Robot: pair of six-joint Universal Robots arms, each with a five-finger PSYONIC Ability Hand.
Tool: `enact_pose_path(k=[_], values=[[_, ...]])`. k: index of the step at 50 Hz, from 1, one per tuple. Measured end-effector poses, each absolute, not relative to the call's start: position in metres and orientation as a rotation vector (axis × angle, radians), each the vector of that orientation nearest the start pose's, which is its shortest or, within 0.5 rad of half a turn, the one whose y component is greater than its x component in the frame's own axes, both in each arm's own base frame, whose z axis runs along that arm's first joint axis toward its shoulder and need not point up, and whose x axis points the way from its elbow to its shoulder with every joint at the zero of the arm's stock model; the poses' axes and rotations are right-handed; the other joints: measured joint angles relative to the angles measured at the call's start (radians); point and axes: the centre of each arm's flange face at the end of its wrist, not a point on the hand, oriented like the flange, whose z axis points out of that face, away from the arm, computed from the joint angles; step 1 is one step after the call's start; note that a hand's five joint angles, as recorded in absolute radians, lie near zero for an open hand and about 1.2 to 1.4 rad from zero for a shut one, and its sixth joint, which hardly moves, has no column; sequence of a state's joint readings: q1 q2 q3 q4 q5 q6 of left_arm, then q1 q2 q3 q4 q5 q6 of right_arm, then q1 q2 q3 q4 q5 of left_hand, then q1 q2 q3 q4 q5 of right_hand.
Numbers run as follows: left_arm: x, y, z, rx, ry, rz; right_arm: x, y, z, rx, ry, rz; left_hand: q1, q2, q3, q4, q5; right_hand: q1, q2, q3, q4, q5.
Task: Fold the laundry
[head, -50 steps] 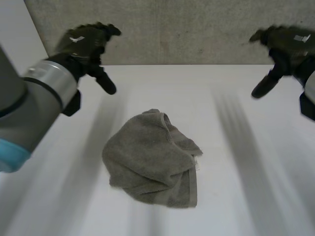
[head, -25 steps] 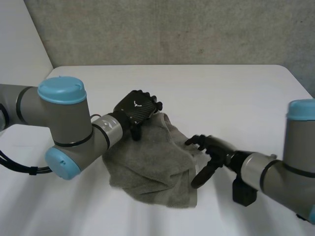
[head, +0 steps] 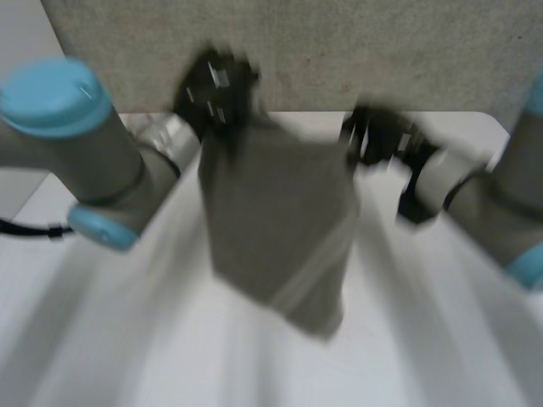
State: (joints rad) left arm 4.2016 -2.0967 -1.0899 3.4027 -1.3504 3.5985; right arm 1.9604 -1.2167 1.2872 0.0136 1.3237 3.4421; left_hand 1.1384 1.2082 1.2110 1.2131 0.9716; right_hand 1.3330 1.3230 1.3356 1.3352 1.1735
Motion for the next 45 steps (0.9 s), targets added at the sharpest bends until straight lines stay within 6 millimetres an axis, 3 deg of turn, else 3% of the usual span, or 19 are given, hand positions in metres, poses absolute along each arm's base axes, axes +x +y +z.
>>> enact_pose_path(k=[1,3,4,6,7,11,14,17,20,22,27,31,34,38,41,45], values=[[-0.344,-0.312,0.316,1.101,1.658,-2.668,0.283,-0.298,0.301,-0.325,1.838,-1.692,0.0,0.002,0.002,0.001,0.0,0.0,0.0,0.0,0.0,0.0],[-0.339,-0.31,0.344,0.967,1.616,-2.764,0.281,-0.302,0.328,-0.352,1.763,-1.794,0.0,0.003,0.003,0.001,0.0,0.0,0.0,0.0,0.0,0.0],[-0.331,-0.307,0.37,0.816,1.592,-2.86,0.278,-0.303,0.357,-0.388,1.682,-1.906,0.0,0.004,0.003,0.002,0.0,0.0,0.003,0.0,0.0,0.0],[-0.325,-0.304,0.389,0.699,1.582,-2.93,0.276,-0.301,0.38,-0.427,1.619,-1.998,0.0,0.005,0.004,0.002,0.0,0.0,0.008,0.0,0.0,0.0],[-0.317,-0.299,0.407,0.557,1.584,-3.008,0.274,-0.299,0.398,-0.471,1.569,-2.08,0.0,0.005,0.005,0.004,0.0,0.0,0.012,0.0,0.0,0.0],[-0.303,-0.29,0.418,0.317,1.682,-3.093,0.274,-0.293,0.416,-0.61,1.53,-2.22,0.0,0.007,0.005,0.004,0.0,0.0,0.025,0.0,0.0,0.0],[-0.298,-0.286,0.397,0.24,1.851,-3.042,0.281,-0.286,0.403,-0.759,1.584,-2.239,0.0,0.007,0.006,0.005,0.0,0.0,0.026,0.0,0.0,0.0],[-0.295,-0.281,0.361,0.238,2.033,-2.92,0.291,-0.277,0.373,-0.93,1.667,-2.189,0.0,0.007,0.006,0.005,0.0,0.0,0.026,0.0,0.0,0.003],[-0.291,-0.274,0.318,0.273,2.208,-2.754,0.3,-0.265,0.335,-1.115,1.756,-2.096,0.0,0.007,0.006,0.005,0.0,0.0,0.026,0.0,0.0,0.006],[-0.285,-0.266,0.28,0.311,2.342,-2.593,0.304,-0.254,0.295,-1.291,1.838,-1.986,0.0,0.007,0.006,0.005,0.0,0.0,0.026,0.001,0.0,0.008],[-0.271,-0.245,0.216,0.384,2.544,-2.3,0.299,-0.233,0.225,-1.579,1.964,-1.752,0.0,-0.005,-0.004,-0.006,0.0,0.0,0.026,0.005,0.0,0.008],[-0.26,-0.222,0.17,0.446,2.683,-2.058,0.288,-0.218,0.175,-1.761,2.057,-1.547,-0.174,-0.243,-0.245,-0.248,-0.164,0.0,0.026,0.006,0.0,0.011],[-0.255,-0.208,0.151,0.487,2.744,-1.938,0.281,-0.214,0.155,-1.811,2.111,-1.465,-0.325,-0.396,-0.398,-0.396,-0.331,0.0,0.026,0.006,0.0,0.013],[-0.254,-0.195,0.141,0.535,2.787,-1.848,0.274,-0.216,0.148,-1.803,2.161,-1.45,-0.452,-0.524,-0.526,-0.529,-0.463,0.0,0.026,0.006,0.0,0.013],[-0.255,-0.188,0.144,0.565,2.807,-1.808,0.269,-0.219,0.154,-1.767,2.184,-1.489,-0.527,-0.598,-0.601,-0.602,-0.536,0.0,0.026,0.006,0.0,0.013],[-0.257,-0.188,0.163,0.571,2.795,-1.842,0.261,-0.223,0.166,-1.711,2.202,-1.55,-0.59,-0.661,-0.663,-0.666,-0.601,0.0,0.026,0.006,0.0,0.013]])
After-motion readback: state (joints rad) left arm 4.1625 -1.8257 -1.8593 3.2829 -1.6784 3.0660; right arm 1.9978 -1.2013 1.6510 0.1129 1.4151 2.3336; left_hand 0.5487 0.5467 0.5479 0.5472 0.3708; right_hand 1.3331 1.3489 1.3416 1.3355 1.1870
